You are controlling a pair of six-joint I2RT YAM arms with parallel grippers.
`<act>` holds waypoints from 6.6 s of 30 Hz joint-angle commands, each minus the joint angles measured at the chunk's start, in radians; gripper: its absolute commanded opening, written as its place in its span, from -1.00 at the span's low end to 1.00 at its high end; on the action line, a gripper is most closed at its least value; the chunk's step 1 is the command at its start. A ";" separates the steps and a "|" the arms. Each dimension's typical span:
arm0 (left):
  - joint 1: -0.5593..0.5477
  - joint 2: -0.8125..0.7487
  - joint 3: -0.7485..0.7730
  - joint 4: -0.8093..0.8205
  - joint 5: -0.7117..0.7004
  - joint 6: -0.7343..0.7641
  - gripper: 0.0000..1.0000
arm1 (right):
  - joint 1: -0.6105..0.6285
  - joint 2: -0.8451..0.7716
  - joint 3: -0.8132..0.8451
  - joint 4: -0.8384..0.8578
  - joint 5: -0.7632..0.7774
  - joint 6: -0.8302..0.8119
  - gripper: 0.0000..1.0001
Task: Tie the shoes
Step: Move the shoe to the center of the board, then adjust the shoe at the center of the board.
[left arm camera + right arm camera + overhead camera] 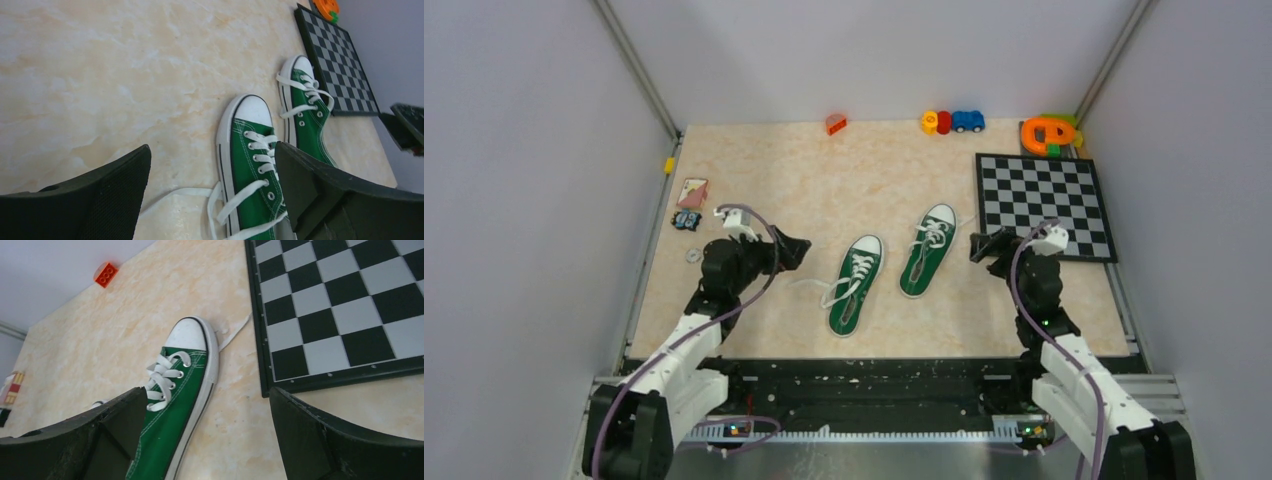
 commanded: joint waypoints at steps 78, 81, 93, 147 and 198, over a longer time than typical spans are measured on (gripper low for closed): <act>-0.592 0.588 0.622 -0.792 -0.244 0.149 0.11 | 0.244 0.793 0.969 -0.502 0.029 -0.315 0.13; -0.593 0.602 0.625 -0.755 -0.237 0.154 -0.24 | 0.301 0.667 0.827 -0.495 -0.001 -0.280 0.17; -0.590 0.584 0.596 -0.458 -0.219 -0.073 -1.00 | 0.398 0.335 0.424 -0.341 -0.277 -0.088 0.38; -0.581 0.663 0.777 -0.757 -0.179 0.021 -1.00 | 0.668 0.767 0.603 -0.136 0.172 -0.183 -0.86; -0.246 0.518 0.543 -0.470 0.011 0.163 0.03 | 0.781 0.764 0.733 -0.384 0.149 0.227 0.01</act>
